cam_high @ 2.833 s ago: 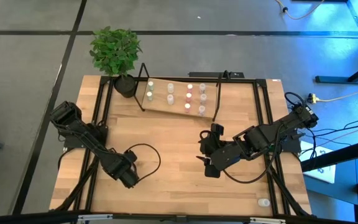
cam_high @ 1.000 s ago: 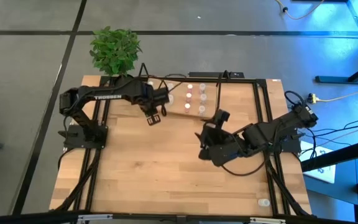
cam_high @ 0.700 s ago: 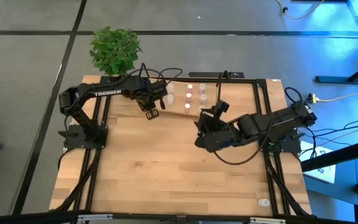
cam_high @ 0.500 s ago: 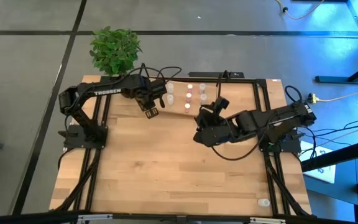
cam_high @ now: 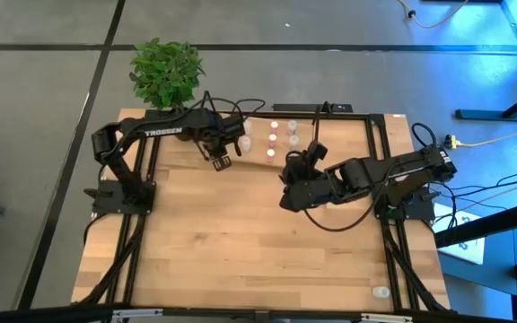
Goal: Pick and place medicine bottles onto shelf by color
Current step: Put the blue medicine bottle on the shelf aligned with the other blue medicine bottle, then put the white medicine bottle on the shelf aligned with the other white medicine bottle
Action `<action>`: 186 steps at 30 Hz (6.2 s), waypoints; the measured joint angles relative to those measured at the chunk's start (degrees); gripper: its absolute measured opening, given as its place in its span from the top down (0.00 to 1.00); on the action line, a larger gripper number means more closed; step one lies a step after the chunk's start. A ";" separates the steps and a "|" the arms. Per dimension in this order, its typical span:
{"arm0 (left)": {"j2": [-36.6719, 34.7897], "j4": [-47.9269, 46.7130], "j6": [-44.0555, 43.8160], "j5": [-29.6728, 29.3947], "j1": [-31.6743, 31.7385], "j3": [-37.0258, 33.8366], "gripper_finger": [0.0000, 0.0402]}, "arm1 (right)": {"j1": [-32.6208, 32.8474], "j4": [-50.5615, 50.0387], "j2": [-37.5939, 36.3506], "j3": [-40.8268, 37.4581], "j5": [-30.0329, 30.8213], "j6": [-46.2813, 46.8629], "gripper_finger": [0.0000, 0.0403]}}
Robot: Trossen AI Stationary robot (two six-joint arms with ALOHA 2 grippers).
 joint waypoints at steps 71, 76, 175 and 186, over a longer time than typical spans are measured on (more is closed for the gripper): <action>5.03 0.92 -0.22 -1.87 3.17 -0.02 0.69 | 0.00 2.47 0.00 0.00 -20.57 0.02 0.34; 5.03 0.98 -0.40 -2.01 3.17 -0.02 0.66 | 0.00 2.47 0.00 0.00 -20.57 0.02 0.34; 4.41 -5.34 -3.28 -12.68 -13.49 10.53 0.38 | 0.00 2.45 0.00 0.00 -20.57 0.02 0.34; -4.75 -9.67 -14.94 -17.14 -21.67 8.80 0.38 | 0.01 2.47 0.00 0.00 -20.57 0.02 0.34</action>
